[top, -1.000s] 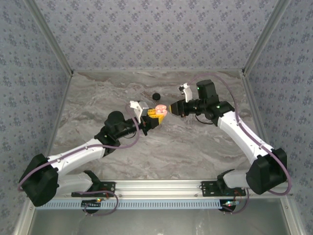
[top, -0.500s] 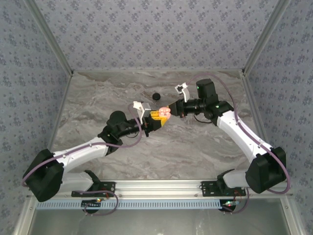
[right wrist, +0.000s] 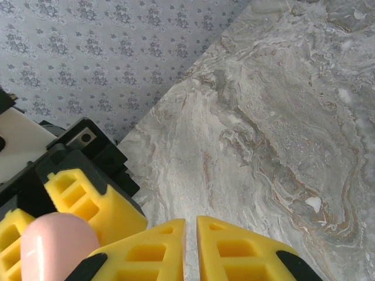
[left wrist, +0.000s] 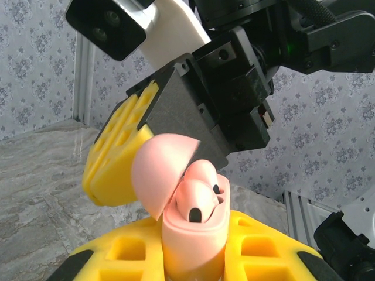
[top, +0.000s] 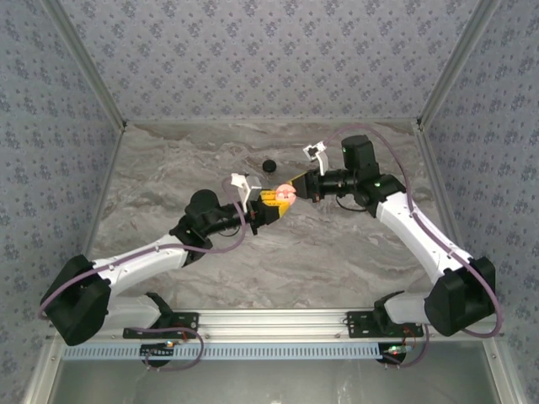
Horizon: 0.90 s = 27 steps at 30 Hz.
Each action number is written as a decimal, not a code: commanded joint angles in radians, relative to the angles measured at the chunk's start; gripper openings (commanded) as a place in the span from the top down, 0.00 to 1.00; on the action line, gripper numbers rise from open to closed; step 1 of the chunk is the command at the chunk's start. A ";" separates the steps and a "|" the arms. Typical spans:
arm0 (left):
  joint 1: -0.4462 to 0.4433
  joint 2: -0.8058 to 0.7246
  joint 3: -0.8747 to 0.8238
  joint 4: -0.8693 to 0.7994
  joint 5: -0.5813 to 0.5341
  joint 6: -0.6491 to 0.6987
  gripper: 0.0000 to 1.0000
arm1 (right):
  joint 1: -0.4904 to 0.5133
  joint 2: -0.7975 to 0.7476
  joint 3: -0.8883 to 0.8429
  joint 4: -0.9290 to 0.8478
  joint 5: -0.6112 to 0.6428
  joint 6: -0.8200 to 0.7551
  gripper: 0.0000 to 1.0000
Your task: Insert wireless bluetooth earbuds into charging case
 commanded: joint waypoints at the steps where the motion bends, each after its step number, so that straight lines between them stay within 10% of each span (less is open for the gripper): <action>1: -0.001 0.013 0.032 -0.011 -0.043 -0.008 0.85 | 0.007 -0.042 -0.009 0.012 -0.059 -0.007 0.86; 9: -0.001 0.012 0.044 -0.062 -0.085 -0.019 0.85 | 0.007 -0.045 -0.013 -0.025 0.009 -0.025 0.86; 21: 0.001 0.112 0.236 -0.516 -0.369 -0.045 0.83 | -0.023 -0.014 0.003 -0.191 0.547 0.002 0.84; 27: 0.009 0.187 0.292 -0.624 -0.483 -0.122 0.80 | -0.051 -0.020 -0.027 -0.216 0.610 0.013 0.82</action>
